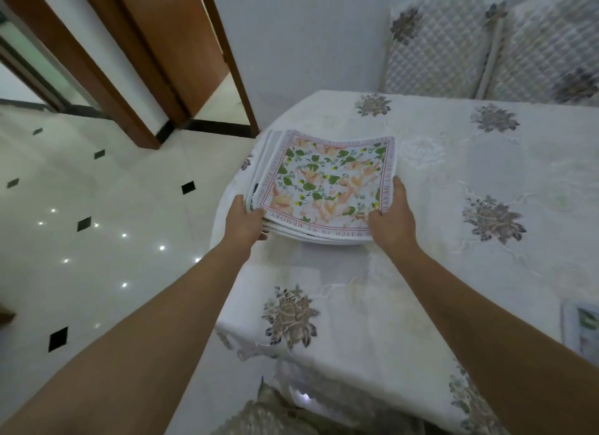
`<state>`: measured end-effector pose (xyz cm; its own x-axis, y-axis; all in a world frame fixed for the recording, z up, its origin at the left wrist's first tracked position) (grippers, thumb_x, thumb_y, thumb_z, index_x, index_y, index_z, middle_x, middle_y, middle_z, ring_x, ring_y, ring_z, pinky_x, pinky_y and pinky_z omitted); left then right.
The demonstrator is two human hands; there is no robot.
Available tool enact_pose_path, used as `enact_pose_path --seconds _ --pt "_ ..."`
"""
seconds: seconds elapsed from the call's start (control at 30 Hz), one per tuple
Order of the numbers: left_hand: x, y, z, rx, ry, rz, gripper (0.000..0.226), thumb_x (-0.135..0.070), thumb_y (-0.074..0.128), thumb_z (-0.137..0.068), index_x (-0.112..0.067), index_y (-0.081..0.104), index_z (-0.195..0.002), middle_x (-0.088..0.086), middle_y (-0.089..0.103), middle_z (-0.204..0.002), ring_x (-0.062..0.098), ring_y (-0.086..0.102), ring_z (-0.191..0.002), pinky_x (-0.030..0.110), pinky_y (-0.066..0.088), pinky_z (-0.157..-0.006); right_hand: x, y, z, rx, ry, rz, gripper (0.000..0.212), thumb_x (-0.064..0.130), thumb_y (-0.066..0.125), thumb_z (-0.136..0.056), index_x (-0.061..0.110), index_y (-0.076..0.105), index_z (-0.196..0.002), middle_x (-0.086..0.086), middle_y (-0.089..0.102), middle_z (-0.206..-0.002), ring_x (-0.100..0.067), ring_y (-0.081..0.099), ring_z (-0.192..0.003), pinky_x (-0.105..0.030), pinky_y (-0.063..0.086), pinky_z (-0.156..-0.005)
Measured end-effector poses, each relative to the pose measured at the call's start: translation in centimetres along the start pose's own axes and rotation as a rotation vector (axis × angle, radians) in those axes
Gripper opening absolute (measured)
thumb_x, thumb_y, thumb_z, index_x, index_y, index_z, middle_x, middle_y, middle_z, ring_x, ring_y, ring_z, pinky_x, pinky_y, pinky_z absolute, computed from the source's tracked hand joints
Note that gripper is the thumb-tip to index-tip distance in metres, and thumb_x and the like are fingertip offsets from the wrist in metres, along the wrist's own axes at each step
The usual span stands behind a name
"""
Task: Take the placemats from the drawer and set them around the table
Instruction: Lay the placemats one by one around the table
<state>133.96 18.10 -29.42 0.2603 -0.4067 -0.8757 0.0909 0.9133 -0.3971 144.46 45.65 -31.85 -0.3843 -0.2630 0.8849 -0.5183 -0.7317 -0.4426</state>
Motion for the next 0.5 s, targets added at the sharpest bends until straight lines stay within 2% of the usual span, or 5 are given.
enact_pose_path --seconds 0.1,0.23,0.37,0.5 --pt "2.3 -4.2 -0.8 -0.032 -0.029 0.055 0.013 -0.007 0.049 -0.099 -0.013 0.049 -0.110 0.004 0.059 -0.094 0.020 0.062 -0.073 0.031 0.057 -0.057 2.4 3.9 1.1 0.037 -0.049 0.044 0.081 0.003 0.052 -0.087 0.027 0.014 -0.154 -0.003 0.053 -0.141 -0.027 0.060 -0.114 -0.039 0.051 -0.093" --pt "5.8 -8.3 -2.4 -0.031 -0.060 0.078 0.011 -0.008 0.050 -0.098 -0.012 0.049 -0.109 0.006 0.059 -0.095 0.021 0.062 -0.074 0.032 0.057 -0.057 3.9 8.9 2.6 0.086 -0.074 0.081 0.080 0.000 0.052 -0.087 0.026 0.016 -0.154 -0.003 0.052 -0.142 -0.028 0.058 -0.117 -0.034 0.049 -0.090" --pt "10.2 -10.8 -3.9 -0.002 -0.115 0.035 0.013 -0.009 0.051 -0.098 -0.014 0.049 -0.110 0.009 0.061 -0.103 0.023 0.062 -0.081 0.035 0.057 -0.061 2.6 13.3 4.6 0.163 -0.038 0.087 0.080 -0.002 0.052 -0.087 0.023 0.017 -0.154 -0.004 0.050 -0.143 -0.029 0.055 -0.121 -0.029 0.045 -0.086" --pt "13.6 -11.6 -4.3 0.032 -0.124 -0.064 0.017 -0.013 0.055 -0.097 -0.014 0.048 -0.113 0.011 0.060 -0.107 0.024 0.062 -0.086 0.036 0.058 -0.062 1.0 14.8 6.2 0.132 0.009 0.116 0.079 -0.004 0.052 -0.086 0.021 0.020 -0.153 -0.006 0.052 -0.140 -0.024 0.058 -0.107 -0.026 0.044 -0.076"
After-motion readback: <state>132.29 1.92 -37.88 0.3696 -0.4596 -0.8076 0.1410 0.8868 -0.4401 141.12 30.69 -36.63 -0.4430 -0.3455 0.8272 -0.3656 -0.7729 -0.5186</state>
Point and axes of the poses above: each hand's wrist, its own z-axis away from the middle knuckle, its own y-axis out of the palm, x = y × z, the point moved 6 cm from there along -z, towards the middle knuckle
